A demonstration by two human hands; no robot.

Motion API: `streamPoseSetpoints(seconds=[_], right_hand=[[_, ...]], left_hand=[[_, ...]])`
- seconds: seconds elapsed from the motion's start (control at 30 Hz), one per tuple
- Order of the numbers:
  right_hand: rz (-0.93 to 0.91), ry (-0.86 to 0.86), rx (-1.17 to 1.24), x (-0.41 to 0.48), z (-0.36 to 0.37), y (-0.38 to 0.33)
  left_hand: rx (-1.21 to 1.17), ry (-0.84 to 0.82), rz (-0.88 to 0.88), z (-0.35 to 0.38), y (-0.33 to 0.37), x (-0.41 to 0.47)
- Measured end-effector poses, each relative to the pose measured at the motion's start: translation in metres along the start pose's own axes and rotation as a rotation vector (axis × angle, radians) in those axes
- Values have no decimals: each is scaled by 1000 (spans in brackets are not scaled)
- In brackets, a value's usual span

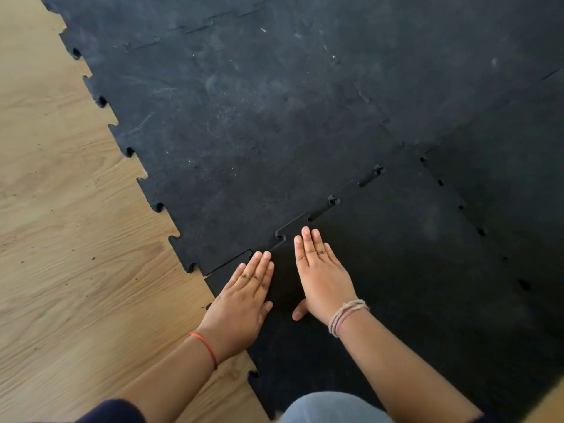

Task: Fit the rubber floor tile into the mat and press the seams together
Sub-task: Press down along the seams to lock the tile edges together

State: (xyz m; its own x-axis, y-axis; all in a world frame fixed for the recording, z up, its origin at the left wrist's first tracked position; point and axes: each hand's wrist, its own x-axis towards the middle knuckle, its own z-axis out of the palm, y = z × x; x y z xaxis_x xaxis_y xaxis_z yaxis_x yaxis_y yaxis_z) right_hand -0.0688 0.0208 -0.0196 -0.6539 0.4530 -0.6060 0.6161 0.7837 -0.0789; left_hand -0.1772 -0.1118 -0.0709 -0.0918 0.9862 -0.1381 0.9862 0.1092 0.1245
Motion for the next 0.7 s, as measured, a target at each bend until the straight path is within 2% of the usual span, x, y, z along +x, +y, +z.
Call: streamPoseSetpoints(seconds=[0.1, 0.23, 0.37, 0.43, 0.53, 0.57, 0.7], right_hand=[[-17, -18, -19, 4, -6, -6], [-54, 127, 55, 6, -25, 31], [78, 129, -73, 19, -27, 77], [58, 100, -72, 25, -27, 82], [51, 85, -35, 23, -27, 84], [59, 80, -31, 23, -27, 84], [97, 40, -41, 28, -27, 76]], left_hand=[[-40, -15, -8, 5, 0, -6], [-64, 37, 0, -3, 6, 26], [-83, 116, -17, -6, 28, 82], [-103, 186, -110, -2, 37, 90], [-188, 253, -382, 2, 42, 83], [-205, 259, -421, 2, 42, 82], [-218, 180, -399, 3, 43, 85]])
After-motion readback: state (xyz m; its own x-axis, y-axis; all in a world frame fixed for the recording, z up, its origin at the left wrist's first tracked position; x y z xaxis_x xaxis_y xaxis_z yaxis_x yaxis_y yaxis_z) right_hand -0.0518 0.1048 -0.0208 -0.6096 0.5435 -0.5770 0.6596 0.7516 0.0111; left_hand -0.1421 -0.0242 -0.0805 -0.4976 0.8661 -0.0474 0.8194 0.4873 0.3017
